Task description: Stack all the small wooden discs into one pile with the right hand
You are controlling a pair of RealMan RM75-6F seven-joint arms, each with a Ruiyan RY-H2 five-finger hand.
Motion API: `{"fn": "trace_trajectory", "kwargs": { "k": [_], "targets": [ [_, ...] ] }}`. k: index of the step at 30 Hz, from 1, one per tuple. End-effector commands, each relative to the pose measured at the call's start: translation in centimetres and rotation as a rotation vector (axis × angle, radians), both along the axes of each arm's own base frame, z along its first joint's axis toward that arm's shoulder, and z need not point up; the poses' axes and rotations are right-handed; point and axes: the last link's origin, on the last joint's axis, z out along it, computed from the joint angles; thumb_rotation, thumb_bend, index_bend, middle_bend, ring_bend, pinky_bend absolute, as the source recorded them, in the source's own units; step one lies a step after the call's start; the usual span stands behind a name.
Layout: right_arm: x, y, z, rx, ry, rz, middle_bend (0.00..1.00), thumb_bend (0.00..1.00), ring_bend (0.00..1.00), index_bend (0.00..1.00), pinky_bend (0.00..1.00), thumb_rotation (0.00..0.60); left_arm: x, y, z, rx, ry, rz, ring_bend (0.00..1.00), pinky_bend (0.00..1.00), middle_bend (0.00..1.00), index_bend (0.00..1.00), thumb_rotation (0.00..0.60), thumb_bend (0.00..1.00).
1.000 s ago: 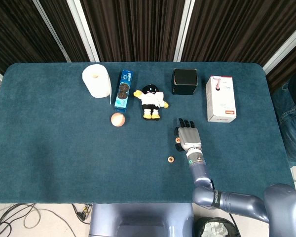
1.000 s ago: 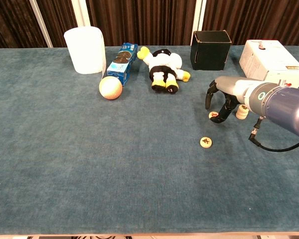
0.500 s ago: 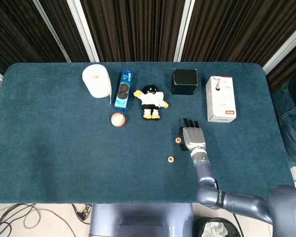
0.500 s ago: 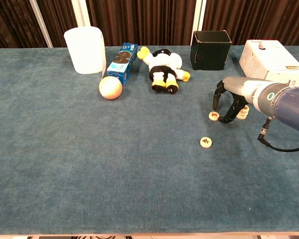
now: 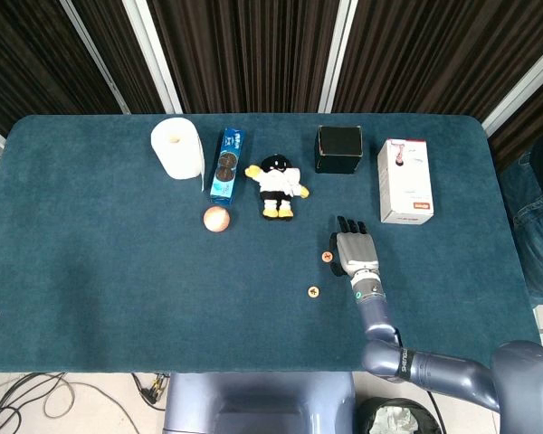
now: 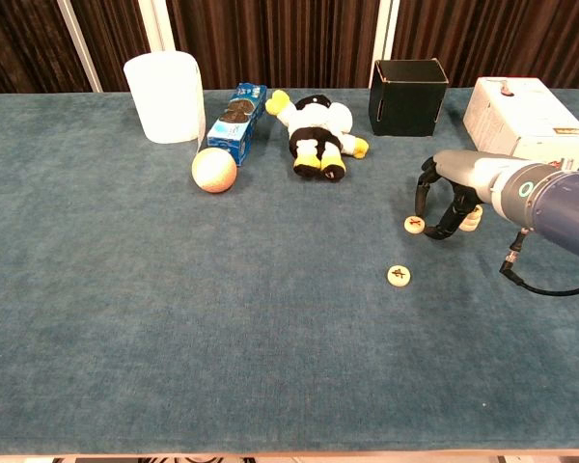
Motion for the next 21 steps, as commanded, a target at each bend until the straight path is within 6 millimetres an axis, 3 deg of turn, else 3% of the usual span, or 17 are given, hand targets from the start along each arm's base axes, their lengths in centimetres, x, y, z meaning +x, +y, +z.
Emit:
{"fn": "trace_trajectory", "kwargs": {
  "k": [1, 21],
  "targets": [
    [-0.02, 0.04, -0.11, 0.004, -0.003, -0.002, 0.00, 0.41, 0.00, 0.47, 0.00, 0.600, -0.02, 0.02, 0.01, 0.001, 0.000, 0.001, 0.00, 0.01, 0.00, 0.08, 0.600, 0.15],
    [0.13, 0.06, -0.75, 0.005, -0.021, 0.003, 0.00, 0.41, 0.00, 0.47, 0.00, 0.600, -0.06, 0.05, 0.04, 0.000, -0.001, 0.005, 0.00, 0.01, 0.00, 0.08, 0.600, 0.15]
  ]
}}
